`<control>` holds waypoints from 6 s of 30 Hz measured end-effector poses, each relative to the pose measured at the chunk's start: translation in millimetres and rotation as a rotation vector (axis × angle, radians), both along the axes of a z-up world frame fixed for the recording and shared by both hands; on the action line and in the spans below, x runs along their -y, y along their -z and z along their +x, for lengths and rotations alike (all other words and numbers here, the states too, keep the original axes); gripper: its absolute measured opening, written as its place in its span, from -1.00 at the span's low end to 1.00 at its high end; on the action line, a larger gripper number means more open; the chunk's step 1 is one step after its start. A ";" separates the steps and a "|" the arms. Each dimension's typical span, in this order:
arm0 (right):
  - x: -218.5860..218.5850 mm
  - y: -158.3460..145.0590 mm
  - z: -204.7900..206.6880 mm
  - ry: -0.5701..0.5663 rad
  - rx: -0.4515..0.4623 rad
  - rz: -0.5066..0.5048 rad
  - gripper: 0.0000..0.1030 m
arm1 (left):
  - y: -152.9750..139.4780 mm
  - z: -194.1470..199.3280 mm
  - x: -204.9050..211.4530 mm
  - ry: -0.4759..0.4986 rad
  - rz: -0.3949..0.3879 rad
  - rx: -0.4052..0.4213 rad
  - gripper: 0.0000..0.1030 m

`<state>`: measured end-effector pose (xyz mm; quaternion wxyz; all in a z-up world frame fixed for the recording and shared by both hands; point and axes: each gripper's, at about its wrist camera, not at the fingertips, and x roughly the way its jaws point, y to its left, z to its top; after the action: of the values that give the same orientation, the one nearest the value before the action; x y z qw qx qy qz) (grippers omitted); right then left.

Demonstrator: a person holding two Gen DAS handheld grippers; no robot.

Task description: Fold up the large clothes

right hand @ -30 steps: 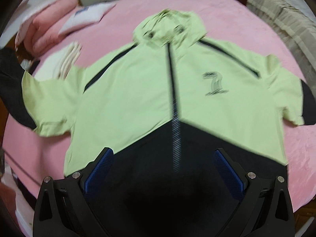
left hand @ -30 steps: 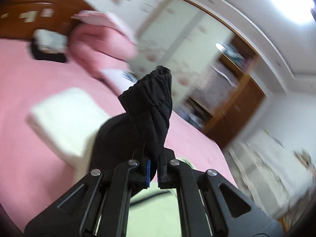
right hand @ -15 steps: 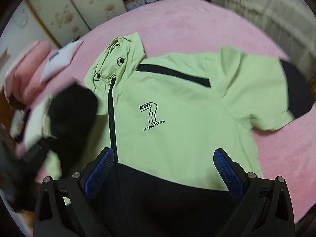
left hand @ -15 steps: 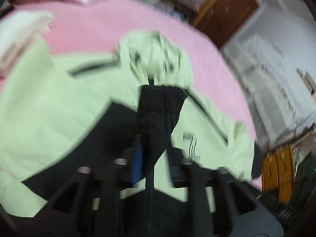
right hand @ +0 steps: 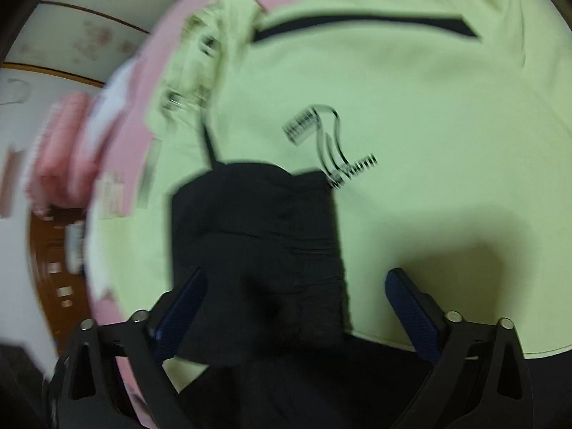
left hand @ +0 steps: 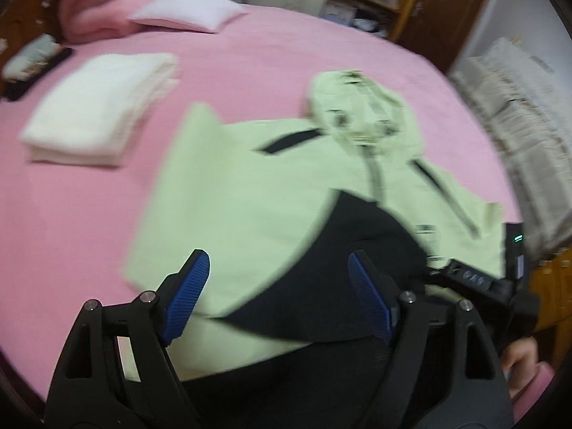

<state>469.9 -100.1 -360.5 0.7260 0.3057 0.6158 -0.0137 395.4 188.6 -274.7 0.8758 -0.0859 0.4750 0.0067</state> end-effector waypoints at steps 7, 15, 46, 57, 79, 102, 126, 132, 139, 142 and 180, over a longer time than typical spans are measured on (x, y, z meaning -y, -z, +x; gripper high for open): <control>-3.0 -19.2 -6.0 -0.095 0.036 -0.077 -0.59 | -2.2 -2.0 -54.8 -0.157 0.042 -0.044 0.51; 68.0 -100.7 -16.2 -0.015 0.177 -0.312 -0.60 | 1.6 4.4 -45.5 -0.117 0.066 -0.084 0.51; -76.0 -53.9 -76.6 -0.399 0.208 -0.143 -0.45 | 81.3 53.2 39.3 0.144 -0.035 -0.370 -0.32; 134.2 -61.5 -111.6 0.201 0.111 -0.607 -0.70 | 68.3 63.5 -12.2 0.017 0.148 -0.292 -0.36; 148.2 -31.9 -46.4 -0.178 0.301 -0.445 -0.90 | 75.2 149.6 13.5 -0.089 0.114 -0.234 -0.86; 475.5 -99.3 -229.2 0.136 0.105 -0.454 -0.21 | -8.4 -16.3 340.2 0.164 -0.037 -0.239 -0.85; 639.2 -49.5 -229.8 0.495 0.133 -0.328 -0.61 | 9.2 6.7 456.9 0.379 0.032 -0.306 -0.84; 616.0 -94.0 -240.5 0.561 0.250 -0.421 -0.87 | -10.6 3.8 427.7 0.345 0.005 -0.267 -0.84; 541.9 -187.8 -229.4 0.498 0.546 -0.527 -0.91 | -44.8 -9.5 350.7 0.260 -0.034 -0.206 -0.84; 491.9 -225.1 -221.7 0.410 0.669 -0.558 -0.91 | -62.8 -18.3 306.5 0.236 -0.054 -0.173 -0.84; 187.6 -28.7 -156.5 -0.143 0.323 -0.521 -0.03 | 40.9 23.3 200.4 0.246 -0.289 -0.313 -0.06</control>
<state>313.5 -287.7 -331.8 0.8674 0.0635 0.4883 -0.0715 418.7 -11.9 -315.6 0.7642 -0.1497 0.6080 -0.1546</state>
